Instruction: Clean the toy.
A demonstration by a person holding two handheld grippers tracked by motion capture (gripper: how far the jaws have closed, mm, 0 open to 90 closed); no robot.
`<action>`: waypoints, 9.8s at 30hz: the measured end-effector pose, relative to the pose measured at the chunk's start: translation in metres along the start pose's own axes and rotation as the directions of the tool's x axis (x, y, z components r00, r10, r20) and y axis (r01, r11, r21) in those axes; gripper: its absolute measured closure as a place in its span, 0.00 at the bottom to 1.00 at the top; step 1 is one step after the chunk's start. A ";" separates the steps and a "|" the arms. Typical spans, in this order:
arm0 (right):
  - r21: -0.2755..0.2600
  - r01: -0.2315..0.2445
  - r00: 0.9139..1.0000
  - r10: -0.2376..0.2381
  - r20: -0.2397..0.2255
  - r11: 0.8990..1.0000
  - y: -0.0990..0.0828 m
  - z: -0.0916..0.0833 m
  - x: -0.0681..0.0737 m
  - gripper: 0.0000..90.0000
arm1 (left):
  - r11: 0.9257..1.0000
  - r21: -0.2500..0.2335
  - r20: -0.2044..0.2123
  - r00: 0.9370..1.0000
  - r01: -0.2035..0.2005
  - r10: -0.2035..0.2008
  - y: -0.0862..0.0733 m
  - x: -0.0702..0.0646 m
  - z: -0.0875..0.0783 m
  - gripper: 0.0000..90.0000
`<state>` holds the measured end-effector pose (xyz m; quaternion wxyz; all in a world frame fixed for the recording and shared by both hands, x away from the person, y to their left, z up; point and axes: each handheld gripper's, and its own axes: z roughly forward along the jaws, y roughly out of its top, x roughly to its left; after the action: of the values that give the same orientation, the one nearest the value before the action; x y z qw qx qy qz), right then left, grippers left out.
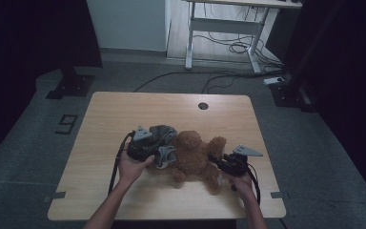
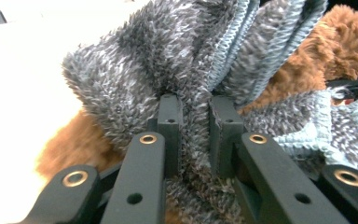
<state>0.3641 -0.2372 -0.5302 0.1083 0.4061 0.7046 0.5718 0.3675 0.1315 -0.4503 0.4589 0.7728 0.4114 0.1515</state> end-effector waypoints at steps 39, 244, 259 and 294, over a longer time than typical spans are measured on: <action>0.006 -0.012 1.000 0.012 0.003 1.000 -0.001 0.001 0.000 0.72 | 0.998 0.062 -0.149 0.988 -0.020 0.029 0.007 0.027 -0.002 0.85; 0.226 0.151 0.982 -0.171 0.075 0.962 0.002 0.034 0.041 0.55 | 0.962 0.088 -0.045 0.964 -0.258 0.262 -0.033 -0.048 0.005 0.88; 0.147 0.157 0.984 -0.167 0.055 0.977 0.004 0.037 0.020 0.55 | 0.989 0.039 0.017 0.990 -0.144 0.143 0.032 -0.043 0.007 0.86; 0.142 0.172 0.985 -0.166 -0.053 0.975 0.003 -0.002 0.016 0.62 | 0.993 0.055 0.018 0.994 -0.106 0.105 -0.014 -0.028 0.004 0.86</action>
<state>0.3539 -0.2270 -0.5220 0.1119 0.3398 0.7785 0.5156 0.3461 0.1105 -0.4600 0.4318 0.8070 0.3705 0.1583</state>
